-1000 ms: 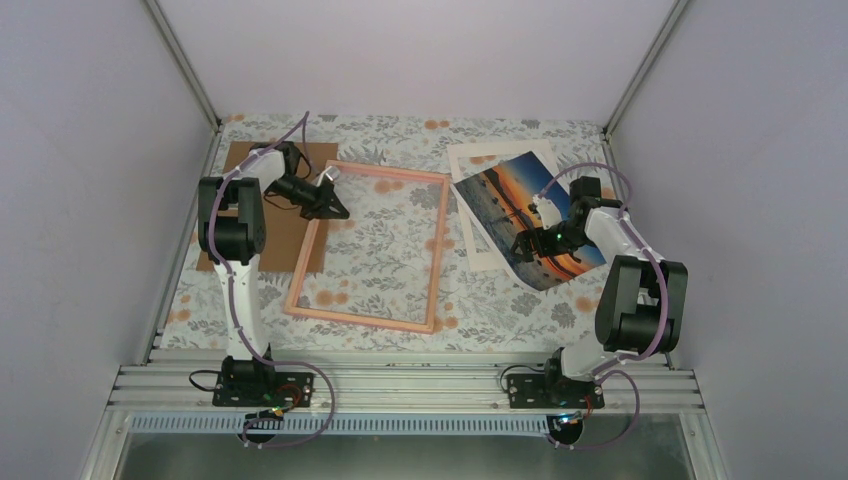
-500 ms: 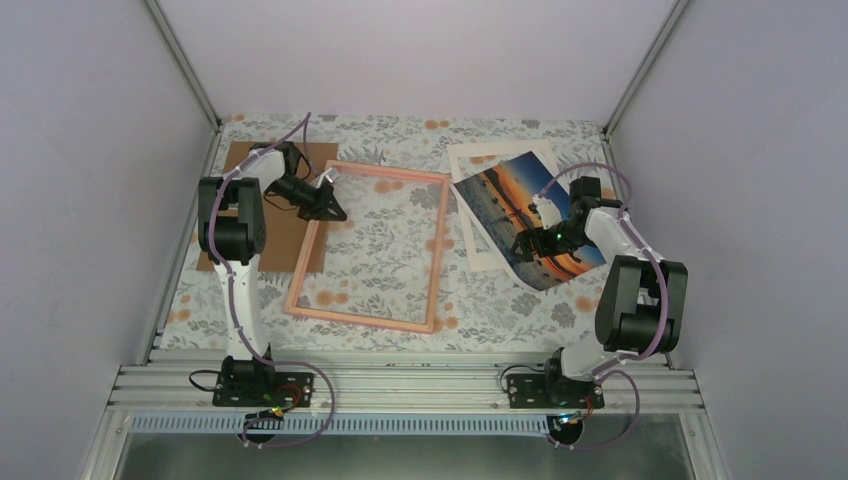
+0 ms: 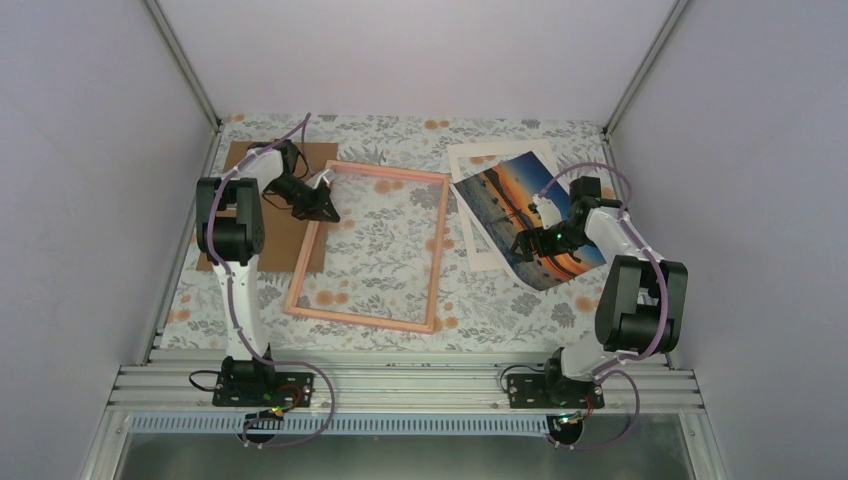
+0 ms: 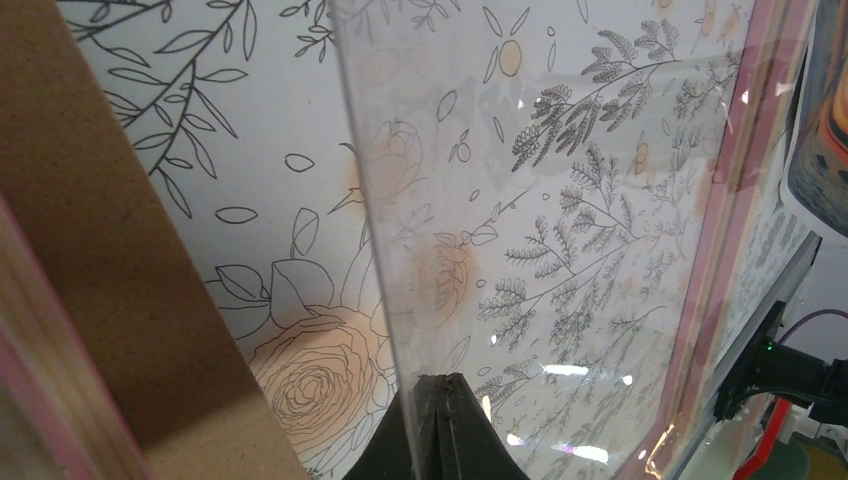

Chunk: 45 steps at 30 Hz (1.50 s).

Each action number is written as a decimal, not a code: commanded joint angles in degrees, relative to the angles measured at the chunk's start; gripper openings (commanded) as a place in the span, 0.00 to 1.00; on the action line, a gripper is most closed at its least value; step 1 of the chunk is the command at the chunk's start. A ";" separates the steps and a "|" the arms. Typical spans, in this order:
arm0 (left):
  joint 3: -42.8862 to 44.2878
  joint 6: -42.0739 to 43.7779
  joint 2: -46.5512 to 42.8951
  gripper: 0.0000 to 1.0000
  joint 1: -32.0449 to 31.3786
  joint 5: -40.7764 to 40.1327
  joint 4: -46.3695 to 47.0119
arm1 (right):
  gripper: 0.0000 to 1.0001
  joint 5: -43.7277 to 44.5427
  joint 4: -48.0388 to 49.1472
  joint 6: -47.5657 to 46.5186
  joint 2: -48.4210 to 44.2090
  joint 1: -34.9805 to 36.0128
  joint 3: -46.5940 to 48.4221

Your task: Put the photo into the frame

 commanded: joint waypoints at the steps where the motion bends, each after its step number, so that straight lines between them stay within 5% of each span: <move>1: 0.97 -0.66 -2.40 0.02 0.40 -1.90 1.05 | 1.00 -1.20 0.86 -0.07 0.18 -0.59 0.74; 45: 0.63 2.37 -3.19 0.02 0.84 -6.52 -0.65 | 1.00 -1.51 1.61 0.06 0.09 -0.59 0.37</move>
